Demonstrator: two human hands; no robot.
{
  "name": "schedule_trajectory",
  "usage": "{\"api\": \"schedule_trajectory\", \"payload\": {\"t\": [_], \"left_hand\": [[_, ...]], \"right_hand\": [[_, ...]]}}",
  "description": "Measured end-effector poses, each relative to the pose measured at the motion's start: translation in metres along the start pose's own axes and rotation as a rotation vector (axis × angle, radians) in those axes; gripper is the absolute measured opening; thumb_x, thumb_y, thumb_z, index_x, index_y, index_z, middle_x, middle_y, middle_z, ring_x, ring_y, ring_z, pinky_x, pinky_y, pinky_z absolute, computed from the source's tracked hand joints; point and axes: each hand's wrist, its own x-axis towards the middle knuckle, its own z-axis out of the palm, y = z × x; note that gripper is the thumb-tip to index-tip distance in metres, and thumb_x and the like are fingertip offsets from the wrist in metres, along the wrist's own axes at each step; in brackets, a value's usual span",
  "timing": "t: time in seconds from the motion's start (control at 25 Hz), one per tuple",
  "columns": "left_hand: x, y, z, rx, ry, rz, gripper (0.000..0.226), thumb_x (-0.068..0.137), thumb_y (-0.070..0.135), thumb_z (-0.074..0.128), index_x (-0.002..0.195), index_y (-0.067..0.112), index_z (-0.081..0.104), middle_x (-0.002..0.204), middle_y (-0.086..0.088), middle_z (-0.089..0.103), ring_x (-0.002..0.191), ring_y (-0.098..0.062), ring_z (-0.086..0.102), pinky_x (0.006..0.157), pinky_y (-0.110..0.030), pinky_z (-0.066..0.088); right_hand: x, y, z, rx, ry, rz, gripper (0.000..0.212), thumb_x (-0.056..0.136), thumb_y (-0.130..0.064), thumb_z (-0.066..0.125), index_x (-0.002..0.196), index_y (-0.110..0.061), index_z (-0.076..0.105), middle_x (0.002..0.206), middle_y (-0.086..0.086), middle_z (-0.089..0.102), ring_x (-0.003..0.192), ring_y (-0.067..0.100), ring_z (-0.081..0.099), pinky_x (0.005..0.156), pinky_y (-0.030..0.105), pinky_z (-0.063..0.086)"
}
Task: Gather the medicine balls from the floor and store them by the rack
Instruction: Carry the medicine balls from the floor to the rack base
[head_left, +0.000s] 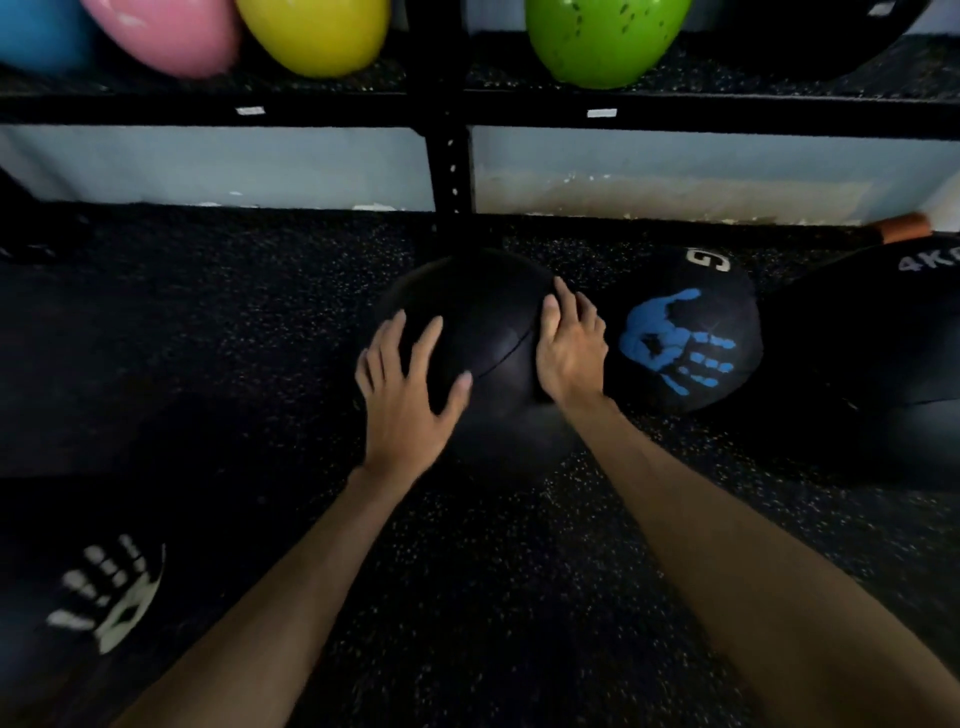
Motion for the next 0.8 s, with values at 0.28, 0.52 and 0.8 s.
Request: {"api": "schedule_trajectory", "payload": {"t": [0.28,0.52,0.8], "left_hand": [[0.016,-0.019,0.013,-0.056,-0.079,-0.040,0.075,0.093,0.075,0.036,0.157,0.045,0.011,0.168,-0.005,0.002,0.155,-0.023,-0.001,0.116,-0.068,0.018],[0.013,-0.002,-0.009,-0.067,-0.247,-0.052,0.077,0.092,0.072,0.042,0.156,0.049,0.006,0.168,-0.004,-0.006,0.155,-0.024,-0.007,0.115,-0.067,0.016],[0.029,0.018,-0.158,-0.124,-1.020,-0.169,0.061,0.104,0.036,0.048,0.156,0.043,0.019,0.168,-0.001,0.008,0.153,-0.025,0.017,0.119,-0.048,0.026]], "right_hand": [[-0.002,-0.009,0.019,-0.010,0.132,-0.109,0.054,0.105,-0.049,0.027,0.153,-0.026,0.036,0.159,0.009,0.033,0.147,0.029,0.026,0.120,0.052,0.022],[-0.031,-0.008,-0.002,-0.093,-0.018,0.008,0.055,0.106,-0.050,0.023,0.159,-0.033,0.018,0.167,0.004,0.014,0.153,0.027,0.010,0.121,0.053,0.016],[-0.112,-0.081,-0.081,-0.319,-0.569,0.088,0.064,0.097,-0.050,0.035,0.156,-0.028,0.028,0.164,0.006,0.022,0.149,0.034,0.022,0.117,0.059,0.026]]}}
